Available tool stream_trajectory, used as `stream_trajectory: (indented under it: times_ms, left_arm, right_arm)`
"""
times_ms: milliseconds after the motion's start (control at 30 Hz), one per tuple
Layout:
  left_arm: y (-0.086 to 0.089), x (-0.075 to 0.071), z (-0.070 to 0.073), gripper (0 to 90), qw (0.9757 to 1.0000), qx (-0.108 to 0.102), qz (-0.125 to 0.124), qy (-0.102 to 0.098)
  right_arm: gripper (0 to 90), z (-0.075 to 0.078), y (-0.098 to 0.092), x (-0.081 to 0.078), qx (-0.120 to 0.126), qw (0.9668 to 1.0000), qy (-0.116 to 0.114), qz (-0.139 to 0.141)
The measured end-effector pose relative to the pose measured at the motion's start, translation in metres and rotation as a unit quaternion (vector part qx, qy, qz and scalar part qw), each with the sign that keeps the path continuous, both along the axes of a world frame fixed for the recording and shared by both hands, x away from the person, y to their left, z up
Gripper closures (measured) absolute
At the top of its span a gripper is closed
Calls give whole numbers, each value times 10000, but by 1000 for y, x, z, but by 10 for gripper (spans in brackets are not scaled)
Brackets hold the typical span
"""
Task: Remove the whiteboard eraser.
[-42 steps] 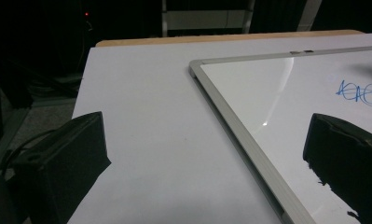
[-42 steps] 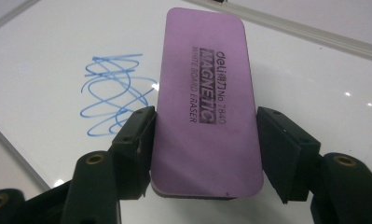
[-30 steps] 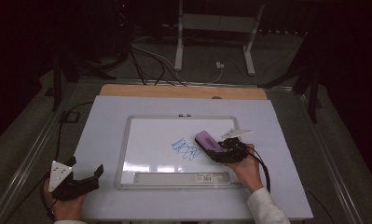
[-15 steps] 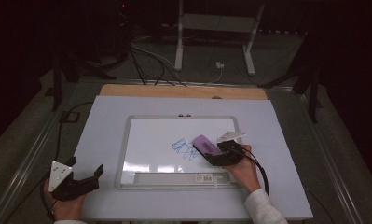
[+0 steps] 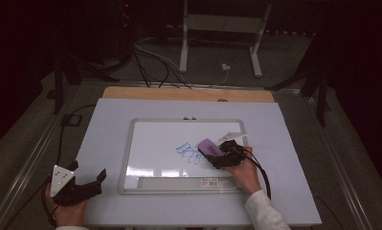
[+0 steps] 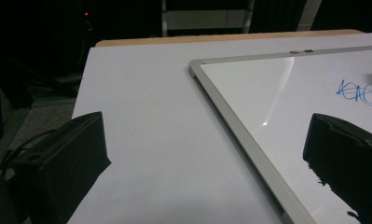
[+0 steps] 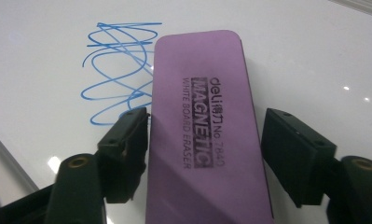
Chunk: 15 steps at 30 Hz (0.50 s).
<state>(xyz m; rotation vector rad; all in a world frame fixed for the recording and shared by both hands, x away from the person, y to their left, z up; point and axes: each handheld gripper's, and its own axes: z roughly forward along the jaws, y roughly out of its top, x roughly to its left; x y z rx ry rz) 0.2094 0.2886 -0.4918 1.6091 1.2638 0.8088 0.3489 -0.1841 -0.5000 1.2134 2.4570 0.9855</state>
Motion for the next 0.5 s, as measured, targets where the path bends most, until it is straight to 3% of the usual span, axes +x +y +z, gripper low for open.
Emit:
stream_trajectory:
  times_ms: [67,333,500]
  left_arm:
    - [0,0,0,6,10000,-1,0,5]
    - [-1,0,0,6,10000,33,-24,4]
    - [-1,0,0,6,10000,34,-23,7]
  right_arm:
    - [400,0,1,0,-14,10000,18,4]
    - [409,1,6,-2,-166,9999,-27,20]
    - [409,2,13,-7,-175,9995,6,254]
